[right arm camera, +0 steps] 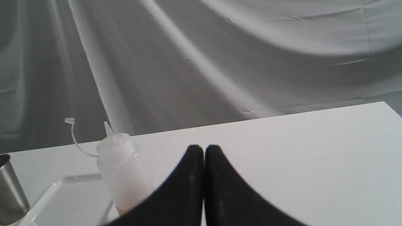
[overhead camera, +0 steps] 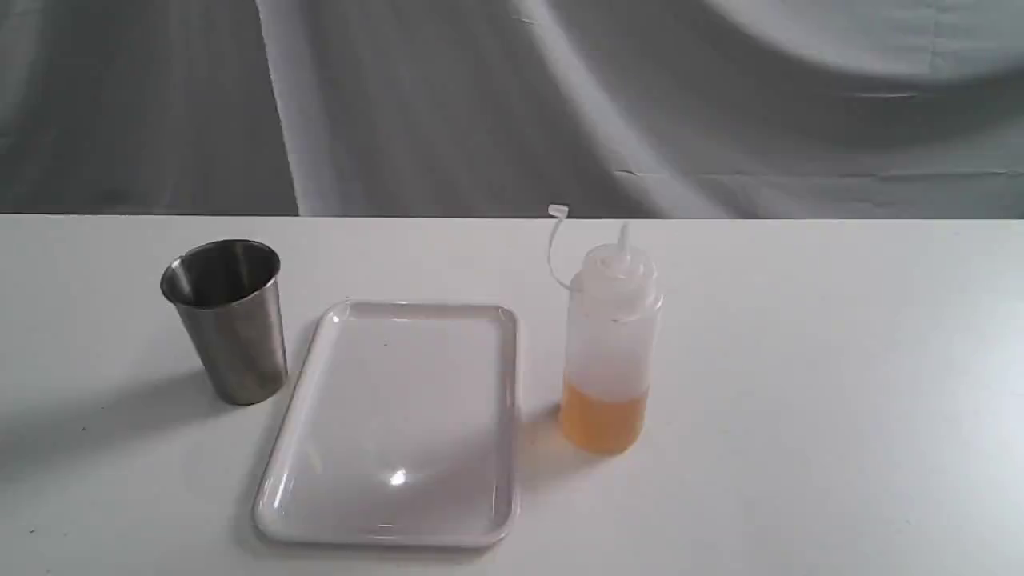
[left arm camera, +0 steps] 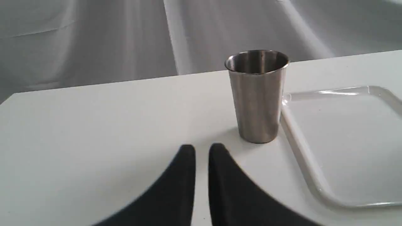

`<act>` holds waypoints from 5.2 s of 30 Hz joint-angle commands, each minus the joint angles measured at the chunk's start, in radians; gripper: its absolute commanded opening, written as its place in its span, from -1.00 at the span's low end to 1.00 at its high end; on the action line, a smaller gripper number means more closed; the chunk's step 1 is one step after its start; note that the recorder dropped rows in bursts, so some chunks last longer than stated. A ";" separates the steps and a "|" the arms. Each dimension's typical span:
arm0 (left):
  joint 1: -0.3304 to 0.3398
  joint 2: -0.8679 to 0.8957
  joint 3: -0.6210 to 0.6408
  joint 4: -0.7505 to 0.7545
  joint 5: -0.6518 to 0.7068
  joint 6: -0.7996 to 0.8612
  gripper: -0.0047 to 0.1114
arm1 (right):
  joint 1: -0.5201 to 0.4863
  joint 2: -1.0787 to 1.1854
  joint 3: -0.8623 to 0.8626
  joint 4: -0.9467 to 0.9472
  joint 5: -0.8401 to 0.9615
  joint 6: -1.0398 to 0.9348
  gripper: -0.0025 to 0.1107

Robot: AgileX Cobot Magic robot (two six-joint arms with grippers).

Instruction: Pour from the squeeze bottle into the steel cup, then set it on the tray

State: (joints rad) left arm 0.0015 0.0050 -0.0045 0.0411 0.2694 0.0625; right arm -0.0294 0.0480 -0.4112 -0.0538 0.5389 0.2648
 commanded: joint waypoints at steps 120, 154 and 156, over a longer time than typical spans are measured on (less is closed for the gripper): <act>-0.001 -0.005 0.004 0.002 -0.007 -0.002 -0.78 | 0.427 1.852 -0.021 0.223 -1.522 -0.443 0.31; -0.001 -0.005 0.004 0.002 -0.007 -0.002 -0.78 | 0.427 1.852 -0.130 0.238 -1.444 -0.360 0.66; -0.001 -0.005 0.004 0.002 -0.007 -0.002 -0.78 | 0.427 1.852 -0.143 0.238 -1.435 -0.360 0.66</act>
State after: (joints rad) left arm 0.0015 0.0050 -0.0045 0.0411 0.2694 0.0625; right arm 0.3959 1.9018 -0.5420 0.1825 -0.9080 -0.1026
